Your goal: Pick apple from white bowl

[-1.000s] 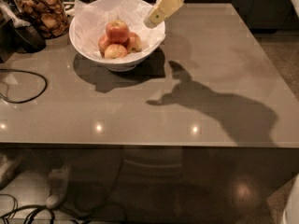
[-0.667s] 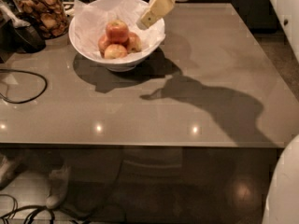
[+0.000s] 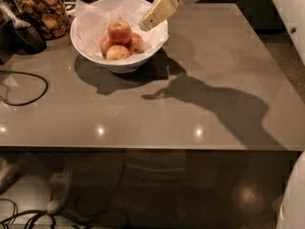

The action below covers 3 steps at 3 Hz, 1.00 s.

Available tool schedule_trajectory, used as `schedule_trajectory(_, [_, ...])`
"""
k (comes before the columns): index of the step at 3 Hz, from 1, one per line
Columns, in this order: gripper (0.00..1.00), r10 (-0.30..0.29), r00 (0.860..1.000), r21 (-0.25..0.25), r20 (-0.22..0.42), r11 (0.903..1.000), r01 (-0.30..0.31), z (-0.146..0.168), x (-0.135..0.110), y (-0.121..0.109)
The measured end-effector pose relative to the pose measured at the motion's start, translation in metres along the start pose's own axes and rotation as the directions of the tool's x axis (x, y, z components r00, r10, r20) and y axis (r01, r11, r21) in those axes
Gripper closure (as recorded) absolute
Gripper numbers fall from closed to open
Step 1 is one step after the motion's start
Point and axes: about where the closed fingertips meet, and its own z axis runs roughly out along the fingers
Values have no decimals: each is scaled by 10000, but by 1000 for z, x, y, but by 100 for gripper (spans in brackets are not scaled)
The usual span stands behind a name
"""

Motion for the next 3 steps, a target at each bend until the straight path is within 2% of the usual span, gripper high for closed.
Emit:
schedule_trajectory(1, [0,46,9993,-225,379,9997,-38,45,9,-9])
schedule_trajectory(2, [0,46,9992,-243,388,9997,-36,46,9,-8])
schedule_trajectory(3, [0,70,9986,-577,519,9983,-40,69,8,-4])
